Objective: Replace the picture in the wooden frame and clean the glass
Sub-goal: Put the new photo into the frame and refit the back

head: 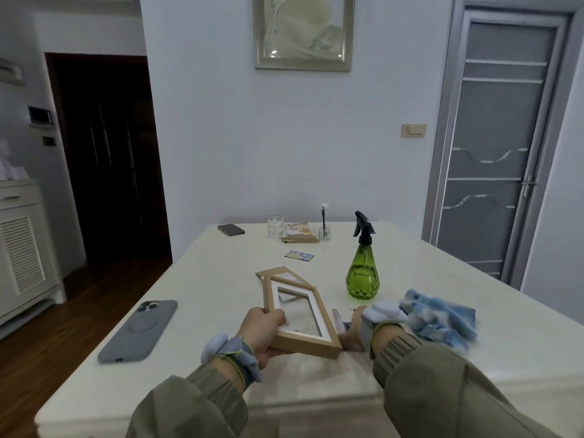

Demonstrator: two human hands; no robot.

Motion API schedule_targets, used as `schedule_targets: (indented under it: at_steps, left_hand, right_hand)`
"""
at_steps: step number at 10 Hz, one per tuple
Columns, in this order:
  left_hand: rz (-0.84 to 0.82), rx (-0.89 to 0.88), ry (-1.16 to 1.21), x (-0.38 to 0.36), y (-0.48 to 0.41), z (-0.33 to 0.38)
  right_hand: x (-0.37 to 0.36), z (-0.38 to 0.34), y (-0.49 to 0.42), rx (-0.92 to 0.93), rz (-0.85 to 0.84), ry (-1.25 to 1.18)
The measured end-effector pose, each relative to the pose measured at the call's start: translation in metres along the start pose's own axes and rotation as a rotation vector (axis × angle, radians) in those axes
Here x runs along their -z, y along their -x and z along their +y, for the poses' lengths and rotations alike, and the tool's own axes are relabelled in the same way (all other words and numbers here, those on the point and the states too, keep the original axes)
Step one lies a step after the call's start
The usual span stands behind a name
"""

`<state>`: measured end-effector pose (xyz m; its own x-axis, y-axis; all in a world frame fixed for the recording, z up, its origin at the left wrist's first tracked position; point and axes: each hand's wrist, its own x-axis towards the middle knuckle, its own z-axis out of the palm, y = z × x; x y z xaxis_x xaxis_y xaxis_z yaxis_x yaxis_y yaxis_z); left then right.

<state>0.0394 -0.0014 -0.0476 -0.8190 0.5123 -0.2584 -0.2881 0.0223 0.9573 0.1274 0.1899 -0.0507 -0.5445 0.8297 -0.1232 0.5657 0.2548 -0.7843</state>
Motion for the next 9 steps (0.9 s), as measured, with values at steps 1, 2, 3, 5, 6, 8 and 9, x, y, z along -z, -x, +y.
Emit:
schedule_targets:
  at_steps: [1, 2, 3, 5, 6, 8, 9]
  left_hand:
    - [0.002, 0.009, -0.001, -0.0004, -0.0010, -0.0023]
    - [-0.005, 0.016, 0.001, -0.0018, -0.0033, -0.0034]
    - [-0.009, 0.021, -0.003, -0.0029, -0.0037, -0.0036]
    - [-0.016, 0.020, 0.010, -0.0014, -0.0064, -0.0016]
    - [-0.018, 0.022, 0.013, -0.0020, -0.0076, -0.0019]
    - [-0.027, 0.037, 0.027, -0.0002, -0.0087, -0.0047]
    - [-0.026, 0.046, 0.028, 0.0012, -0.0096, -0.0058]
  right_hand:
    - [0.0095, -0.0191, 0.0267, 0.021, -0.371, 0.498]
    - [0.0085, -0.0228, 0.0251, 0.065, -0.345, 0.536]
    - [0.0028, -0.0226, 0.0239, 0.063, -0.357, 0.505]
    - [0.0093, -0.0221, 0.0177, 0.041, -0.367, 0.670]
    - [0.0095, -0.0226, 0.0180, 0.071, -0.368, 0.681]
    - [0.0094, -0.0269, 0.0197, 0.035, -0.381, 0.722]
    - [0.0101, -0.0287, 0.0198, 0.041, -0.380, 0.758]
